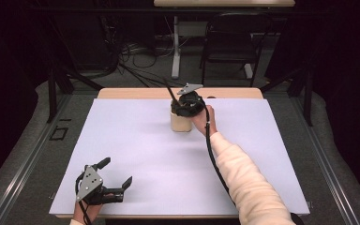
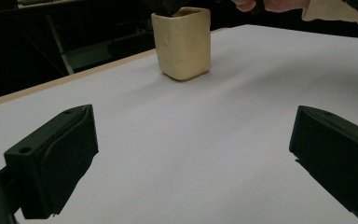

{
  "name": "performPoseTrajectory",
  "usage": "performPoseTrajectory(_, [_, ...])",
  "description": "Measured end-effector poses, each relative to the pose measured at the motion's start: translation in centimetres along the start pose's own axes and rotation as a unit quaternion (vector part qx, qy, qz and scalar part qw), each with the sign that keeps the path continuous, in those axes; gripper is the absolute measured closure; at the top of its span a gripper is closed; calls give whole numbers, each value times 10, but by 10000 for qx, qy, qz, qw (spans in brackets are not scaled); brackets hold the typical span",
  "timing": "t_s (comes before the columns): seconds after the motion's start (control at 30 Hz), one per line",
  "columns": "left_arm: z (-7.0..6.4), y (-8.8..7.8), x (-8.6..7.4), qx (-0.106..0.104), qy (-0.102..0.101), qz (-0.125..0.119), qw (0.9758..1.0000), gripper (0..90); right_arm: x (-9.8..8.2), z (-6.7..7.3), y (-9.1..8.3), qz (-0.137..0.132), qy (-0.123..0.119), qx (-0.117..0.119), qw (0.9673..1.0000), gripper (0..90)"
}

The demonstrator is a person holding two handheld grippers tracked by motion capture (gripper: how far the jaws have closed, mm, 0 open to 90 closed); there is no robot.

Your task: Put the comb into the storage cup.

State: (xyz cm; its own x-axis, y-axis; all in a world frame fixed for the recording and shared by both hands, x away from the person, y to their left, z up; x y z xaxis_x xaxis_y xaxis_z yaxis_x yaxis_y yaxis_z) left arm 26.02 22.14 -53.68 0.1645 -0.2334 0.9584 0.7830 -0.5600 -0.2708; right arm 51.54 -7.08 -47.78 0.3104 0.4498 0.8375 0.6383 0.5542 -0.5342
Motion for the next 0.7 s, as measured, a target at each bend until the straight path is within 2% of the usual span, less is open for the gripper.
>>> performPoseTrajectory(0.03, [0, 0, 0, 0, 1, 1, 10000, 9, 0, -1, -2, -24, 64, 4, 10000, 353])
performPoseTrajectory(0.13, [0, 0, 0, 7, 4, 4, 10000, 9, 1, -3, -11, -83, 119, 51, 9999, 252])
performPoseTrajectory(0.27, [0, 0, 0, 13, 13, 10, 10000, 9, 2, -5, -21, -97, 144, 213, 9996, 162])
performPoseTrajectory(0.7, [0, 0, 0, 23, 3, 14, 10000, 9, -1, 4, -42, 154, 96, 770, 9969, 13])
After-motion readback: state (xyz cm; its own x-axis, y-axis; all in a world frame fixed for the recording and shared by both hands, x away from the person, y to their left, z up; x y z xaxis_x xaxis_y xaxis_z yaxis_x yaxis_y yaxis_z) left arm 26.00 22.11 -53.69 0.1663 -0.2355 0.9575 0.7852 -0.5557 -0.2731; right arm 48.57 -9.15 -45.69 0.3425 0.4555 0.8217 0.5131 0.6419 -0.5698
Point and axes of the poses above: each handheld gripper's, and its own axes: y roughly forward along the jaws, x roughly out of its top, z roughly to its left, the point moved 2 cm from there along y, roughly forward along the jaws, and after that the axes turned 2 degrees about x, right-handed, at the moved point
